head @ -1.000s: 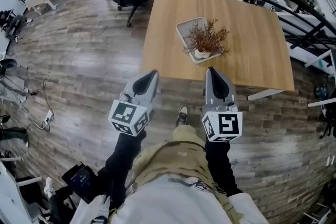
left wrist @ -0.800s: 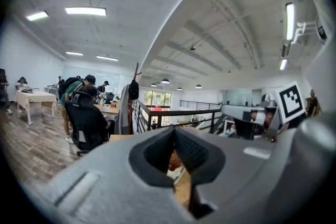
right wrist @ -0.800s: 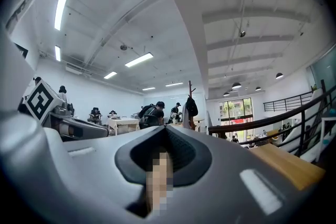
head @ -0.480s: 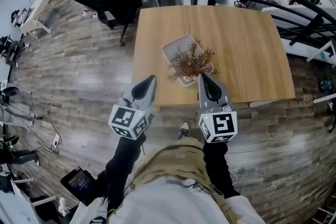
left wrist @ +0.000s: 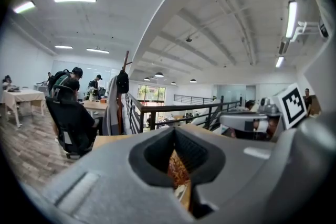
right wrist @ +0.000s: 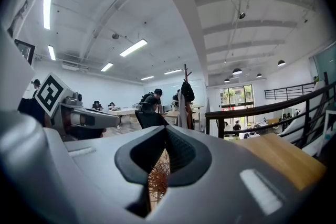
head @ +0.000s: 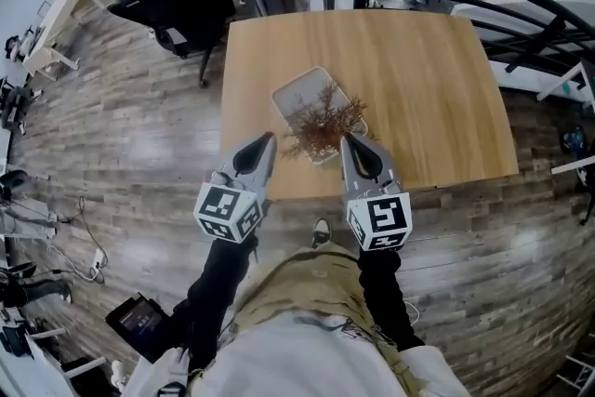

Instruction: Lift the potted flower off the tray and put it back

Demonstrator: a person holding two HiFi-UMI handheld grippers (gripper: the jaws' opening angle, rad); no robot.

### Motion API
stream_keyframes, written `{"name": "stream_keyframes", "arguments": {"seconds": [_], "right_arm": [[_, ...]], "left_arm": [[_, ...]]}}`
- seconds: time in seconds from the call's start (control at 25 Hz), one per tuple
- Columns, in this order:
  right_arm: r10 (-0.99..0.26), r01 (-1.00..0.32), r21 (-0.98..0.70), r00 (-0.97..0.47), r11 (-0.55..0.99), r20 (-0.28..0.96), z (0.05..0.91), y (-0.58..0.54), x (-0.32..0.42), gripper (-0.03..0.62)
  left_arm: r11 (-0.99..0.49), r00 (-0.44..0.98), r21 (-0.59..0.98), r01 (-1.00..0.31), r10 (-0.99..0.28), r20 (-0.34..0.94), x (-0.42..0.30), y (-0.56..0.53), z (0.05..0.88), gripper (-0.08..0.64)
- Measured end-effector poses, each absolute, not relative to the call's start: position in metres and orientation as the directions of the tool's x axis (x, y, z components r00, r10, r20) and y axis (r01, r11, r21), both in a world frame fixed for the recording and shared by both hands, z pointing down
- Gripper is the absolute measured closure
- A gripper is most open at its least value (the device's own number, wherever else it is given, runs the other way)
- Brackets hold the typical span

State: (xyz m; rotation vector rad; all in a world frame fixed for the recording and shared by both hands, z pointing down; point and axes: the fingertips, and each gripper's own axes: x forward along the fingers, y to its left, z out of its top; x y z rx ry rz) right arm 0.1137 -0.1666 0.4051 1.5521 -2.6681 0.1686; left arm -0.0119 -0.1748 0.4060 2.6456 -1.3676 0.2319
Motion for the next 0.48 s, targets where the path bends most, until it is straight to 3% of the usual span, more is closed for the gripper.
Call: {"name": "stream_keyframes", "arguments": {"seconds": [0.48], "right_arm": [[-0.837,-0.874,-0.106,-0.485,0.475,0.252,0.476,-0.176,0.104,0.586]], "left_arm": [[-0.529,0.531,0.094,-0.843,-0.794,0.298,-0.045,-0.195,0.454,0.56]]}}
